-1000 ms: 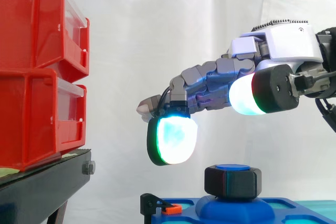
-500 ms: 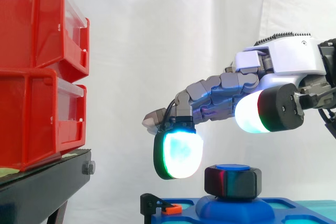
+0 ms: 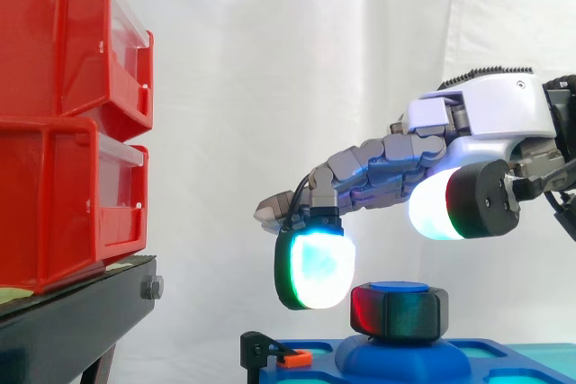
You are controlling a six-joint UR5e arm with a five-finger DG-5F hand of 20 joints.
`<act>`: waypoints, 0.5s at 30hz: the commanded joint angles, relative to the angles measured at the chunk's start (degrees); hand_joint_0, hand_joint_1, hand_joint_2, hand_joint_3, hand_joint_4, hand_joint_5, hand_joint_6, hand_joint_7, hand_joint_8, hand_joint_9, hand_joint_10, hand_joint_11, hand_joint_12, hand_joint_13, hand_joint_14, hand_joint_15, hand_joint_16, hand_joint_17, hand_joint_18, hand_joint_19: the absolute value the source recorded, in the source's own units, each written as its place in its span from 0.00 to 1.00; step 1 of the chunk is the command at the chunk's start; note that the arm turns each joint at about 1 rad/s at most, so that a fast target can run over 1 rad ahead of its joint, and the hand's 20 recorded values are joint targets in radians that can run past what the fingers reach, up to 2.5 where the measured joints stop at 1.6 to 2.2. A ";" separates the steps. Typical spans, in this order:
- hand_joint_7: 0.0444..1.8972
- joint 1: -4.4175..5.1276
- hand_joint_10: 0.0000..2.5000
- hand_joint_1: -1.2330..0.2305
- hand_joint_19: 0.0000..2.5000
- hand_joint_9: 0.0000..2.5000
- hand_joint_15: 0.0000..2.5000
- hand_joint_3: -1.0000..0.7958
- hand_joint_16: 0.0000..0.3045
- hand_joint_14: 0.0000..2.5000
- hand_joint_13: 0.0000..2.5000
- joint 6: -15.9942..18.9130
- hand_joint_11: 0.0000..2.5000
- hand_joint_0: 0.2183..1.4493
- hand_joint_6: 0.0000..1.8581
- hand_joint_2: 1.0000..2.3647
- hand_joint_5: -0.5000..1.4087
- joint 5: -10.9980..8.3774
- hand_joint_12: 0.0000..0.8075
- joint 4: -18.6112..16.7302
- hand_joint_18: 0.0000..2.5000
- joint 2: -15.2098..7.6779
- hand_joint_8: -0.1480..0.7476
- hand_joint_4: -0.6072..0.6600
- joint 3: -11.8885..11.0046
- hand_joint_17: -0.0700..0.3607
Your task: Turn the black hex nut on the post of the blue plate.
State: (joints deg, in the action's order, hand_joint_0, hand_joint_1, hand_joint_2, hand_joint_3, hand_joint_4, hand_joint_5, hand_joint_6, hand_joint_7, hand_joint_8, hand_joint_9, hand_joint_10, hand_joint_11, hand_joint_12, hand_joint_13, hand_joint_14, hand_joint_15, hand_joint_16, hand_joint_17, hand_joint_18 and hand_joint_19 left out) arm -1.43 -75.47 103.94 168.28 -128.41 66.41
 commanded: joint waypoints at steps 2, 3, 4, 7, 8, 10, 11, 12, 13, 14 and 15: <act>0.56 -0.50 0.00 0.61 0.02 0.06 0.01 0.28 0.19 0.00 0.06 -0.12 0.00 0.20 0.27 0.00 0.15 0.82 0.46 -0.15 0.00 0.00 0.43 0.64 0.56 0.47; 0.56 -0.77 0.00 0.61 0.02 0.06 0.01 0.28 0.19 0.00 0.06 -0.12 0.00 0.20 0.27 0.00 0.15 1.09 0.46 -0.24 0.00 0.00 0.43 0.64 0.65 0.47; 0.56 -0.86 0.00 0.61 0.03 0.06 0.01 0.28 0.19 0.00 0.06 -0.12 0.00 0.20 0.27 0.00 0.15 1.26 0.46 -0.24 0.00 0.00 0.43 0.64 0.65 0.47; 0.56 -1.21 0.00 0.61 0.03 0.06 0.01 0.28 0.19 0.00 0.06 -0.12 0.00 0.20 0.27 0.00 0.15 1.88 0.46 -0.15 0.00 0.00 0.43 0.64 0.65 0.47; 0.57 -1.38 0.00 0.62 0.04 0.05 0.01 0.28 0.19 0.00 0.05 -0.12 0.01 0.21 0.27 0.00 0.15 2.14 0.45 -0.15 0.00 0.00 0.43 0.64 0.65 0.46; 0.57 -1.73 0.00 0.62 0.04 0.05 0.02 0.28 0.19 0.00 0.05 -0.12 0.01 0.21 0.27 0.00 0.15 2.67 0.45 -0.15 0.00 0.00 0.43 0.64 0.65 0.46; 0.57 -1.91 0.00 0.62 0.04 0.05 0.02 0.28 0.19 0.00 0.05 -0.03 0.01 0.21 0.27 0.00 0.15 2.93 0.45 -0.24 0.00 0.00 0.43 0.64 0.65 0.46; 0.56 -1.91 0.00 0.61 0.03 0.06 0.01 0.28 0.19 0.00 0.06 -0.03 0.00 0.21 0.27 0.00 0.15 3.02 0.46 -0.24 0.00 0.00 0.43 0.64 0.65 0.47; 0.57 -2.17 0.00 0.62 0.04 0.05 0.01 0.28 0.19 0.00 0.05 -0.03 0.01 0.21 0.27 0.00 0.15 3.28 0.45 -0.24 0.00 0.00 0.43 0.64 0.65 0.46; 0.57 -2.35 0.00 0.62 0.04 0.05 0.02 0.28 0.19 0.00 0.05 -0.03 0.01 0.21 0.27 0.00 0.15 3.46 0.45 -0.32 0.00 0.00 0.43 0.64 0.65 0.46; 0.57 -2.44 0.00 0.62 0.04 0.05 0.01 0.28 0.19 0.00 0.05 -0.12 0.01 0.21 0.27 0.00 0.15 3.63 0.45 -0.50 0.00 0.00 0.43 0.64 0.65 0.46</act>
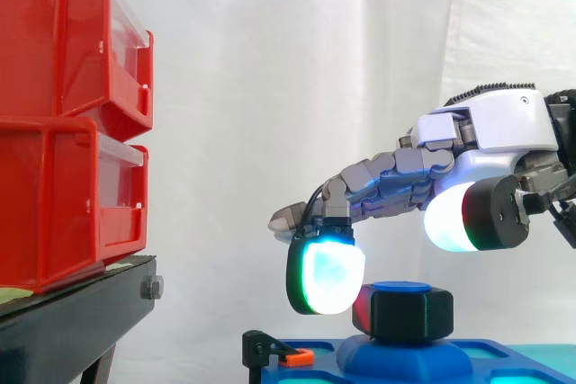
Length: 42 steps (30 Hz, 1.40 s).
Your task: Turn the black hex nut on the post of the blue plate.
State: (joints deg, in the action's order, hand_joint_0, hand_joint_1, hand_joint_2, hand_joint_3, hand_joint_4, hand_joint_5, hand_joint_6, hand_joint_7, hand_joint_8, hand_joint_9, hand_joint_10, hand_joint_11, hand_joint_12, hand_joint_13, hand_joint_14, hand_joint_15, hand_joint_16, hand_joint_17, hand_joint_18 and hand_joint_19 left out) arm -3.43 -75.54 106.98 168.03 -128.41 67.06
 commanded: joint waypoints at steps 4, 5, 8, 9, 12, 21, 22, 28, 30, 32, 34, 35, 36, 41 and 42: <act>0.57 -1.14 0.00 0.62 0.04 0.05 0.01 0.28 0.19 0.00 0.05 -0.05 0.01 0.21 0.27 0.00 0.15 1.39 0.45 -0.68 0.00 0.00 0.43 0.64 0.01 0.46; 0.57 -1.31 0.00 0.62 0.04 0.05 0.02 0.28 0.19 0.00 0.05 0.04 0.01 0.21 0.27 0.00 0.15 1.56 0.45 -0.68 0.00 0.00 0.43 0.64 0.01 0.46; 0.56 -1.84 0.00 0.61 0.02 0.06 0.01 0.28 0.19 0.00 0.06 -0.05 0.00 0.21 0.27 0.00 0.15 2.53 0.46 -0.95 0.00 0.00 0.43 0.64 0.01 0.46; 0.57 -2.19 0.00 0.62 0.04 0.05 0.02 0.28 0.19 0.00 0.05 -0.05 0.01 0.21 0.27 0.00 0.15 2.88 0.45 -1.12 0.00 0.00 0.42 0.64 0.01 0.46; 0.56 -2.81 0.00 0.61 0.02 0.06 0.01 0.28 0.19 0.00 0.06 0.04 0.00 0.20 0.27 0.00 0.15 3.85 0.46 -1.65 0.00 0.00 0.43 0.64 0.01 0.47; 0.57 -3.69 0.00 0.62 0.04 0.05 0.01 0.28 0.19 0.00 0.05 0.48 0.01 0.21 0.27 0.00 0.15 5.34 0.45 -2.62 0.00 0.00 0.42 0.64 -0.26 0.46; 0.57 -3.51 0.00 0.62 0.04 0.05 0.02 0.28 0.19 0.00 0.05 0.48 0.01 0.21 0.27 0.00 0.15 5.34 0.45 -2.62 0.00 0.00 0.42 0.63 -0.43 0.46; 0.56 -2.37 0.00 0.61 0.03 0.06 0.01 0.28 0.19 0.00 0.06 1.45 0.00 0.20 0.27 0.00 0.15 4.20 0.46 -3.14 0.00 0.00 0.43 0.64 -1.49 0.46; 0.56 -2.10 0.00 0.62 0.04 0.05 0.01 0.28 0.19 0.00 0.05 1.62 0.01 0.20 0.27 0.00 0.15 3.76 0.45 -3.41 0.00 0.00 0.42 0.64 -1.49 0.46; 0.56 -0.96 0.00 0.62 0.04 0.05 0.02 0.28 0.19 0.00 0.05 1.80 0.01 0.20 0.27 0.00 0.15 1.65 0.45 -3.67 0.00 0.00 0.42 0.64 -1.49 0.46; 0.56 -0.79 0.00 0.62 0.04 0.05 0.01 0.28 0.19 0.00 0.05 1.80 0.01 0.20 0.27 0.00 0.15 1.30 0.45 -3.67 0.00 0.00 0.42 0.64 -1.49 0.46; 0.56 -0.26 0.00 0.62 0.04 0.05 0.02 0.28 0.19 0.00 0.05 1.80 0.01 0.20 0.27 0.00 0.15 0.68 0.45 -3.58 0.00 0.00 0.42 0.64 -1.49 0.46; 0.56 0.01 0.00 0.62 0.04 0.05 0.02 0.28 0.19 0.00 0.05 1.71 0.01 0.20 0.27 0.00 0.15 0.33 0.45 -3.50 0.00 0.00 0.42 0.64 -1.40 0.46; 0.56 2.29 0.00 0.62 0.04 0.05 0.01 0.28 0.19 0.00 0.05 1.62 0.01 0.20 0.27 0.00 0.15 -2.13 0.45 -2.79 0.00 0.00 0.42 0.64 -1.40 0.46; 0.56 2.55 0.00 0.62 0.04 0.05 0.01 0.28 0.19 0.00 0.05 1.45 0.01 0.20 0.27 0.00 0.15 -2.31 0.45 -2.62 0.00 0.00 0.42 0.64 -1.40 0.46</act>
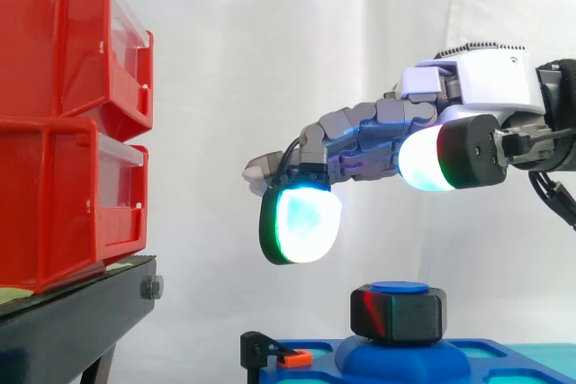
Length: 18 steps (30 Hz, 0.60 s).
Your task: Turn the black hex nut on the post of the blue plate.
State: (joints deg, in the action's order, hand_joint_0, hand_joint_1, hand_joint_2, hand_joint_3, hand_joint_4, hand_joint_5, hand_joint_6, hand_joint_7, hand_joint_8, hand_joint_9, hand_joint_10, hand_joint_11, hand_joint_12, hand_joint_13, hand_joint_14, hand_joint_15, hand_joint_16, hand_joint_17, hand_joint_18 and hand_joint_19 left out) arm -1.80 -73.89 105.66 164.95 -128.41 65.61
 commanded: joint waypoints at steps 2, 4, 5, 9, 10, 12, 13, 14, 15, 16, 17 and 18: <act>0.56 1.37 0.00 0.62 0.03 0.05 0.01 0.28 0.19 0.00 0.05 -0.29 0.01 0.20 0.27 0.00 0.15 -1.15 0.45 0.72 0.00 0.00 0.42 0.64 0.40 0.46; 0.56 1.54 0.00 0.62 0.03 0.05 0.01 0.28 0.19 0.00 0.05 -0.29 0.01 0.20 0.27 0.00 0.15 -1.15 0.45 0.81 0.00 0.00 0.42 0.64 0.66 0.46; 0.56 1.63 0.00 0.62 0.03 0.05 0.01 0.28 0.19 0.00 0.05 -0.29 0.01 0.20 0.27 0.00 0.15 -1.07 0.45 0.81 0.00 0.00 0.42 0.64 0.66 0.46; 0.56 1.98 0.00 0.62 0.03 0.05 0.02 0.28 0.19 0.00 0.05 -0.29 0.01 0.20 0.27 0.00 0.15 -1.15 0.45 0.81 0.00 0.00 0.42 0.64 0.66 0.46; 0.56 2.07 0.00 0.62 0.03 0.05 0.01 0.28 0.19 0.00 0.05 -0.37 0.02 0.20 0.27 0.00 0.15 -1.15 0.45 0.63 0.00 0.00 0.42 0.64 0.66 0.46; 0.56 2.16 0.00 0.62 0.03 0.05 0.01 0.28 0.19 0.00 0.05 -0.46 0.01 0.20 0.27 0.00 0.15 -1.15 0.45 0.63 0.00 0.00 0.42 0.63 0.66 0.46; 0.56 2.24 0.00 0.62 0.03 0.05 0.01 0.28 0.19 0.00 0.05 -0.55 0.01 0.20 0.27 0.00 0.15 -1.15 0.45 0.63 0.00 0.00 0.42 0.63 0.66 0.46; 0.56 2.24 0.00 0.62 0.03 0.05 0.01 0.28 0.19 0.00 0.05 -0.55 0.01 0.20 0.27 0.00 0.15 -0.98 0.45 0.63 0.00 0.00 0.42 0.64 0.66 0.46; 0.56 2.33 0.00 0.62 0.03 0.05 0.01 0.28 0.19 0.00 0.05 -0.55 0.01 0.20 0.27 0.00 0.15 -0.89 0.45 0.72 0.00 0.00 0.42 0.64 0.66 0.46; 0.56 2.24 0.00 0.62 0.03 0.05 0.01 0.28 0.19 0.00 0.05 -0.55 0.01 0.20 0.27 0.00 0.15 -0.80 0.45 0.81 0.00 0.00 0.42 0.64 0.66 0.46; 0.56 2.24 0.00 0.62 0.03 0.05 0.01 0.28 0.19 0.00 0.05 -0.55 0.01 0.20 0.27 0.00 0.15 -0.80 0.45 0.81 0.00 0.00 0.42 0.64 0.66 0.46; 0.56 2.33 0.00 0.62 0.03 0.05 0.02 0.28 0.19 0.00 0.05 -0.55 0.01 0.20 0.27 0.00 0.15 -0.80 0.45 0.81 0.00 0.00 0.42 0.64 0.66 0.46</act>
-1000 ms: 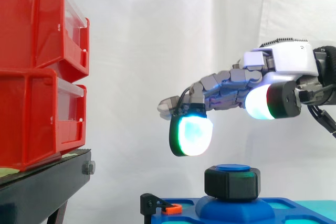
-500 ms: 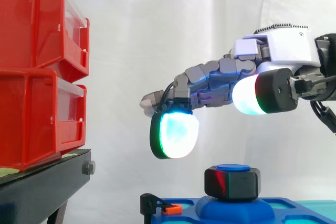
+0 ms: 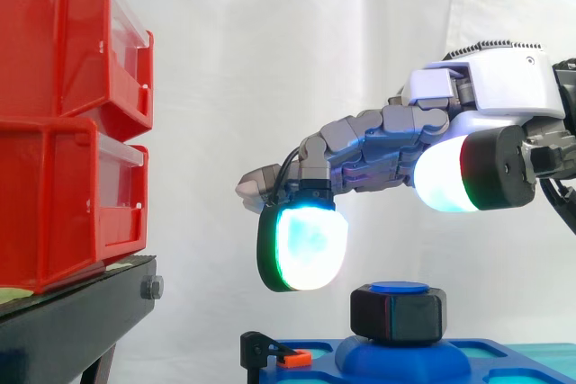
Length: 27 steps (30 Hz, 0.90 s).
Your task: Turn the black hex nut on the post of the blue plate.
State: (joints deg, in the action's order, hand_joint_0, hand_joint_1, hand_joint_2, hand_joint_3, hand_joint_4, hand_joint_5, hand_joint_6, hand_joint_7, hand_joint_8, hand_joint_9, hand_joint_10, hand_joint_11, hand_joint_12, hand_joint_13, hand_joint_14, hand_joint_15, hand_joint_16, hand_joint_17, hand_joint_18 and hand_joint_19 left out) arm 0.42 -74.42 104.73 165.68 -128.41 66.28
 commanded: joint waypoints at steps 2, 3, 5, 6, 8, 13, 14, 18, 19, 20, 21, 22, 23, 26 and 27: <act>0.56 -0.16 0.00 0.62 0.03 0.05 0.02 0.28 0.19 0.00 0.05 -0.03 0.02 0.20 0.27 0.00 0.15 0.47 0.45 0.08 0.00 0.00 0.42 0.64 0.07 0.46; 0.56 -0.25 0.00 0.62 0.03 0.05 0.01 0.28 0.19 0.00 0.05 -0.03 0.01 0.20 0.27 0.00 0.15 0.56 0.45 0.08 0.00 0.00 0.42 0.64 0.07 0.46; 0.56 -0.51 0.00 0.62 0.04 0.05 0.01 0.28 0.19 0.00 0.05 -0.03 0.01 0.20 0.27 0.00 0.15 1.00 0.45 0.17 0.00 0.00 0.42 0.64 0.07 0.46; 0.56 -0.51 0.00 0.62 0.03 0.05 0.01 0.28 0.19 0.00 0.05 -0.03 0.01 0.21 0.27 0.00 0.15 1.09 0.45 0.25 0.00 0.00 0.42 0.64 0.07 0.46; 0.56 -0.69 0.00 0.63 0.03 0.05 0.01 0.28 0.19 0.00 0.05 -0.03 0.01 0.20 0.27 0.00 0.15 1.35 0.45 0.34 0.00 0.00 0.42 0.64 0.07 0.46; 0.56 -1.30 0.00 0.62 0.04 0.05 0.01 0.28 0.19 0.00 0.05 -0.47 0.01 0.21 0.27 0.00 0.15 1.79 0.45 0.60 0.00 0.00 0.42 0.64 0.07 0.46; 0.56 -1.30 0.00 0.62 0.03 0.05 0.01 0.28 0.19 0.00 0.05 -0.64 0.01 0.21 0.27 0.00 0.15 1.79 0.45 0.60 0.00 0.00 0.42 0.64 0.07 0.46; 0.56 -1.74 0.00 0.62 0.03 0.05 0.01 0.28 0.19 0.00 0.05 -1.17 0.01 0.21 0.27 0.00 0.15 2.14 0.45 0.60 0.00 0.00 0.42 0.64 0.42 0.46; 0.56 -1.74 0.00 0.62 0.03 0.05 0.01 0.28 0.19 0.00 0.05 -1.17 0.01 0.21 0.27 0.00 0.15 2.14 0.45 0.43 0.00 0.00 0.42 0.64 0.69 0.46; 0.56 -1.92 0.00 0.62 0.03 0.05 0.01 0.28 0.19 0.00 0.05 -1.17 0.01 0.21 0.27 0.00 0.15 2.14 0.45 -0.10 0.00 0.00 0.42 0.64 1.22 0.46; 0.56 -2.01 0.00 0.62 0.03 0.05 0.01 0.28 0.19 0.00 0.05 -1.08 0.01 0.21 0.27 0.00 0.15 2.14 0.45 -0.19 0.00 0.00 0.42 0.64 1.30 0.46; 0.56 -2.01 0.00 0.62 0.04 0.05 0.01 0.28 0.19 0.00 0.05 -1.08 0.01 0.21 0.27 0.00 0.15 2.14 0.45 -0.19 0.00 0.00 0.42 0.64 1.30 0.46; 0.56 -2.09 0.00 0.62 0.04 0.05 0.01 0.28 0.19 0.00 0.05 -1.08 0.01 0.21 0.27 0.00 0.15 2.23 0.45 -0.19 0.00 0.00 0.42 0.64 1.30 0.46; 0.56 -2.27 0.00 0.62 0.03 0.05 0.02 0.28 0.19 0.00 0.05 -0.99 0.01 0.21 0.27 0.00 0.15 2.58 0.45 -0.10 0.00 0.00 0.42 0.64 1.30 0.46; 0.56 -2.36 0.00 0.62 0.03 0.05 0.02 0.28 0.19 0.00 0.05 -0.99 0.01 0.21 0.27 0.00 0.15 2.58 0.45 -0.10 0.00 0.00 0.42 0.64 1.30 0.46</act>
State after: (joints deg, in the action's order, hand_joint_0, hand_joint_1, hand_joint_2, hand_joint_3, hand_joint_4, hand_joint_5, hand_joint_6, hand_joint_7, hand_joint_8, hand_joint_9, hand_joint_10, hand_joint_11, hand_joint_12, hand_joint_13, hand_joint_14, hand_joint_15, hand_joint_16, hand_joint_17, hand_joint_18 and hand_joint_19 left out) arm -1.73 -75.45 107.14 165.59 -128.41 67.52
